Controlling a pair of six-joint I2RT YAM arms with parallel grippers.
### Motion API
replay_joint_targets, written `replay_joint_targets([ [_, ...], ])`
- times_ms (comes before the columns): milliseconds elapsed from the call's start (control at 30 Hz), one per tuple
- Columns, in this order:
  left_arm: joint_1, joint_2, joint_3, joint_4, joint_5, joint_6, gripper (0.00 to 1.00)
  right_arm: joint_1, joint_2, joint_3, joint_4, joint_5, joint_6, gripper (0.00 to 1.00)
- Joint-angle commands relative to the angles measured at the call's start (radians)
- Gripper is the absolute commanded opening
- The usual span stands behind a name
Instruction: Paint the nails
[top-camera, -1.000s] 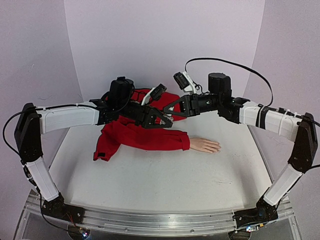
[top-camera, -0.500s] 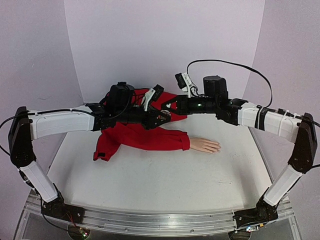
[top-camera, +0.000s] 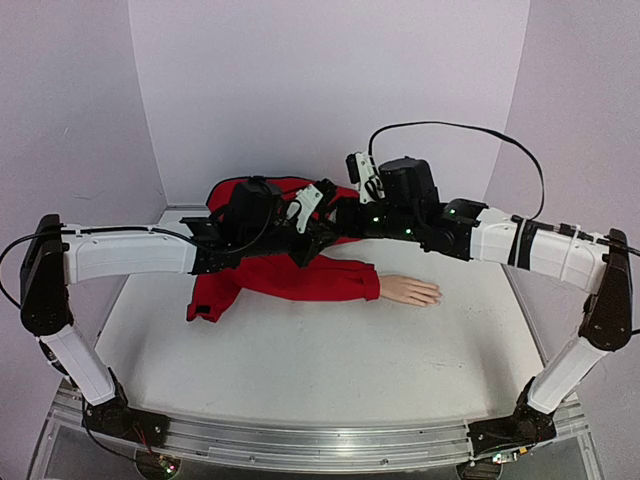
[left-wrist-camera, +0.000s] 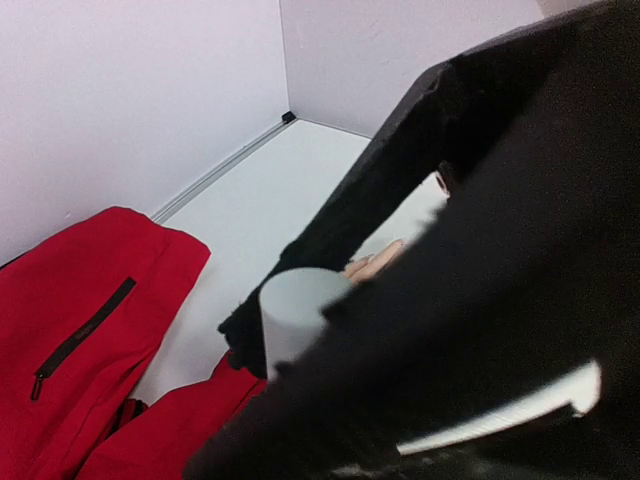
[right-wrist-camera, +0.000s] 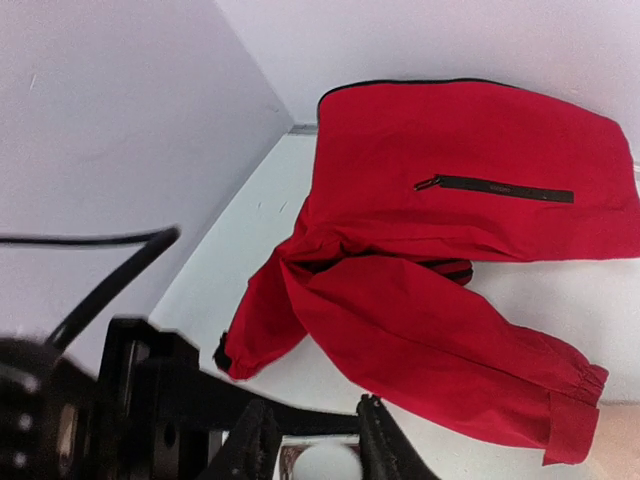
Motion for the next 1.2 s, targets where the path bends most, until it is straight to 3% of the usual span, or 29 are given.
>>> replay_joint_targets([
  [0, 0.025, -0.077, -0.042, 0.158, 0.106, -0.026, 0.00, -0.043, -0.094, 0.003, -0.061, -0.212, -0.080, 0.44],
  [200, 0.052, -0.103, -0.065, 0.117, 0.335, -0.094, 0.00, -0.172, -0.163, -0.027, -0.062, -0.584, -0.188, 0.80],
  [333, 0.087, -0.093, -0.036, 0.114, 0.615, -0.172, 0.00, -0.247, -0.164, -0.042, -0.047, -0.801, -0.203, 0.84],
  [467, 0.096, -0.041, 0.031, 0.115, 0.875, -0.241, 0.00, -0.258, -0.130, -0.022, 0.008, -0.968, -0.187, 0.71],
  [600, 0.095, 0.018, 0.096, 0.115, 1.033, -0.322, 0.00, -0.257, -0.092, -0.025, 0.115, -1.127, -0.112, 0.62],
  [700, 0.094, 0.031, 0.113, 0.115, 1.054, -0.334, 0.00, -0.256, -0.085, -0.029, 0.142, -1.152, -0.096, 0.60],
  [967, 0.094, 0.053, 0.132, 0.115, 1.067, -0.342, 0.00, -0.246, -0.065, -0.040, 0.198, -1.162, -0.055, 0.36],
  [1167, 0.094, 0.051, 0.138, 0.115, 1.061, -0.338, 0.00, -0.232, -0.039, -0.044, 0.207, -1.168, -0.056, 0.31],
])
